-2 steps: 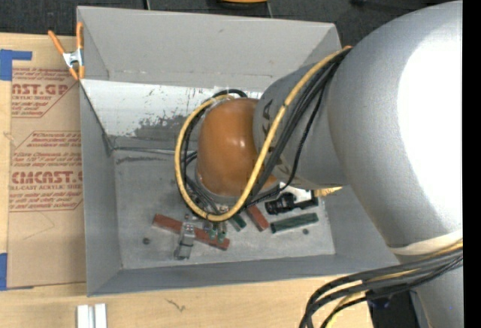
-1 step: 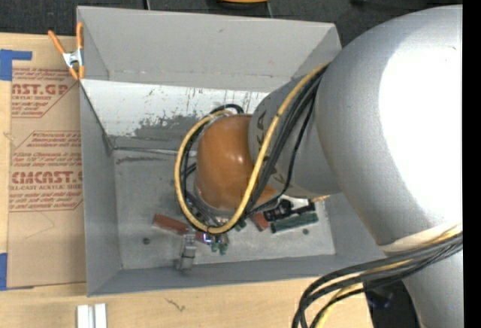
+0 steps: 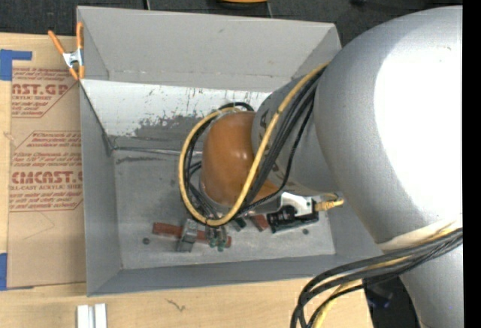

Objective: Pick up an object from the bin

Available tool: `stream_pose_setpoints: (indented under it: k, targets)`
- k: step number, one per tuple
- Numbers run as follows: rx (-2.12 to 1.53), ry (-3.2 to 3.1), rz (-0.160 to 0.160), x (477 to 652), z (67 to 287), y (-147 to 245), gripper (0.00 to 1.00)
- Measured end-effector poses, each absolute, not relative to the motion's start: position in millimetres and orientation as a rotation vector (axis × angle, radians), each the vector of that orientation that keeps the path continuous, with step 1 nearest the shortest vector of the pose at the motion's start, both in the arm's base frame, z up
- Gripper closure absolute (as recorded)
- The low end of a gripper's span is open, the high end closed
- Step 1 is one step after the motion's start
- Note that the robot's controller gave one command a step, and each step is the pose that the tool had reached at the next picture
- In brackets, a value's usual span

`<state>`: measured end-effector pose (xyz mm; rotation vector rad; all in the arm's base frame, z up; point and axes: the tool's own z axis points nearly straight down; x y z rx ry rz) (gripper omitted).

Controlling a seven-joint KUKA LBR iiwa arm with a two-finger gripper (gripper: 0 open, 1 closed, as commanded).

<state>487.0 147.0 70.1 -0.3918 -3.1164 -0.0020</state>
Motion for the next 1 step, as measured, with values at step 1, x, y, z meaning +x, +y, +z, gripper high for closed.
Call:
stream_pose_setpoints:
  k: [1]
  targets:
    - [-0.391, -3.117, -0.002, 487.0, 70.1, 146.9, 1.0]
